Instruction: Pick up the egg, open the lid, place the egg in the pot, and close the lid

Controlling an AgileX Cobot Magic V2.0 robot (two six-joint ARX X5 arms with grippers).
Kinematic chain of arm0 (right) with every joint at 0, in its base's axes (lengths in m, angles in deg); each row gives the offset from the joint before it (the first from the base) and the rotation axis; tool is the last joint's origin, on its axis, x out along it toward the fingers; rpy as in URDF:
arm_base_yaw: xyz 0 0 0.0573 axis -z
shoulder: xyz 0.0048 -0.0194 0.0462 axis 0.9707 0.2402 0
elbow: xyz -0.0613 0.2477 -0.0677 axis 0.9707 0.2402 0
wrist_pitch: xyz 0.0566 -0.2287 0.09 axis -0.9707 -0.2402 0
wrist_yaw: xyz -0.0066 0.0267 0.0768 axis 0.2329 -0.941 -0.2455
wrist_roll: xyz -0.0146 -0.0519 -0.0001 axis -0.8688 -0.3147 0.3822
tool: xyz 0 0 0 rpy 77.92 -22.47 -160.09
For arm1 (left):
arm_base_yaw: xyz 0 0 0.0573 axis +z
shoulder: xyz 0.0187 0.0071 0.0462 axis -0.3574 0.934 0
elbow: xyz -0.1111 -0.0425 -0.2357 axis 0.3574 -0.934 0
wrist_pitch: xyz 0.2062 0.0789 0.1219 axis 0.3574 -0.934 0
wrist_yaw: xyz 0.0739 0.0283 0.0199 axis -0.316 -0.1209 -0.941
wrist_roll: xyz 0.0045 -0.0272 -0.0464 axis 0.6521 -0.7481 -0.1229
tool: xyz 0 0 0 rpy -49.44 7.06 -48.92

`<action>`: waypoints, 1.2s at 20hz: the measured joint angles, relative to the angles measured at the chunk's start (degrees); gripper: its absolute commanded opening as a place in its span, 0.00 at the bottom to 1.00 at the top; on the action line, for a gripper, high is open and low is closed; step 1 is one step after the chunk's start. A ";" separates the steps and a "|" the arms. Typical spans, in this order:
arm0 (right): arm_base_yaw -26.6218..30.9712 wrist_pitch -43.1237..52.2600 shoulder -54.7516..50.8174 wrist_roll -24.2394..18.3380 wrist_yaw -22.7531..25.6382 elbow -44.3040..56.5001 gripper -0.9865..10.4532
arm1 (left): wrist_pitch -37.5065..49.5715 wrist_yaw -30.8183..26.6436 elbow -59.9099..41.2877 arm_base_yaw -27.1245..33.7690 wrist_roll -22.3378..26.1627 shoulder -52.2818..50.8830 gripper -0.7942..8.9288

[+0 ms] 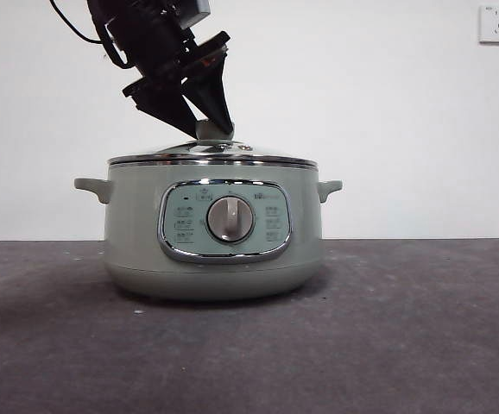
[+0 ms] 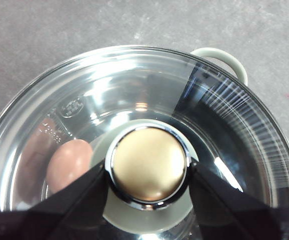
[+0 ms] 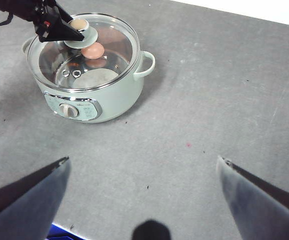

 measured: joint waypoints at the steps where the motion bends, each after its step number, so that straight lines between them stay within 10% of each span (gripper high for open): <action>1: 0.00 0.00 0.00 0.00 0.00 0.00 0.52 | -0.02 0.00 0.00 0.00 -0.02 0.00 0.48; 16: 0.00 -0.39 0.02 -0.02 -0.02 0.00 0.52 | -10.21 0.74 3.56 0.04 -0.87 -10.34 0.47; 24: 0.00 -0.48 1.46 -0.81 -8.11 0.00 0.52 | -26.25 12.09 3.74 0.07 -0.92 -29.90 0.47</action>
